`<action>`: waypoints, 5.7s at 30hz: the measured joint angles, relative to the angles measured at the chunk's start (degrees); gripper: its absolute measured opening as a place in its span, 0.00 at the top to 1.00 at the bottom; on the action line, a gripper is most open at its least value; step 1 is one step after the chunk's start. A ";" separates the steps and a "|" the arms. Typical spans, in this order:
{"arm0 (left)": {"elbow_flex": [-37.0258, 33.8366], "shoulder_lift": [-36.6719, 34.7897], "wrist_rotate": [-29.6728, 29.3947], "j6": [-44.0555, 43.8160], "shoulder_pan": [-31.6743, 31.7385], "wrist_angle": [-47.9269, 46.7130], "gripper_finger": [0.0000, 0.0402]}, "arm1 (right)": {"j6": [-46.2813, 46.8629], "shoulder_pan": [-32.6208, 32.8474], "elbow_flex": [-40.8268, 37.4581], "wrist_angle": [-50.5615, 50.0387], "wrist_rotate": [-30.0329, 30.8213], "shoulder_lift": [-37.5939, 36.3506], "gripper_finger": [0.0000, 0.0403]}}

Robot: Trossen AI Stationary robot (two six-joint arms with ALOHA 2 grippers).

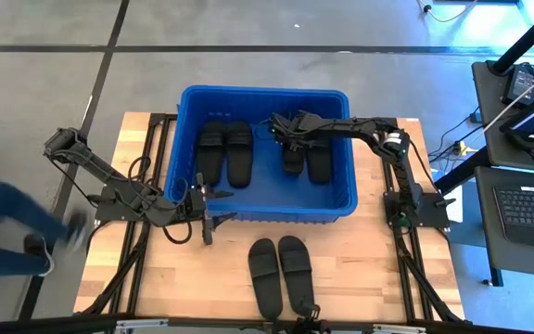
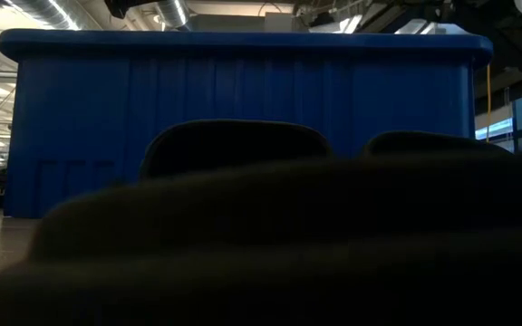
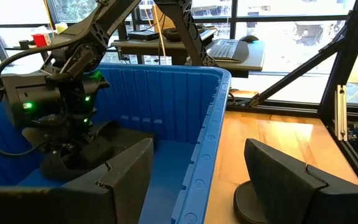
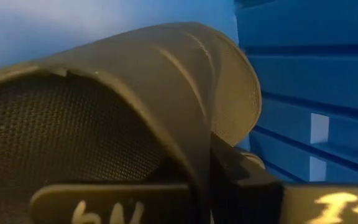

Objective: Pick and place slides into bin
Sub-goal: Put the black slide into the blue bin

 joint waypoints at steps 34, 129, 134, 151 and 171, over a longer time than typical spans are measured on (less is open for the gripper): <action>0.00 0.00 0.00 0.22 0.00 -0.28 0.38 | 2.73 1.09 3.63 -11.12 -9.24 -0.63 0.41; 0.00 0.02 0.02 -2.87 0.00 -3.86 0.38 | -3.76 1.19 16.76 -11.71 -25.32 3.56 0.42; 0.00 0.02 0.46 -4.40 0.00 -3.85 0.38 | -5.11 1.21 16.72 -8.53 -25.37 6.14 0.42; 0.00 0.01 0.46 -4.53 0.00 -3.85 0.38 | -5.13 1.13 16.74 -14.76 -19.44 7.40 0.42; 0.00 0.02 0.46 -4.37 -0.02 -3.87 0.38 | -1.84 2.27 32.79 -19.62 -24.17 7.39 0.42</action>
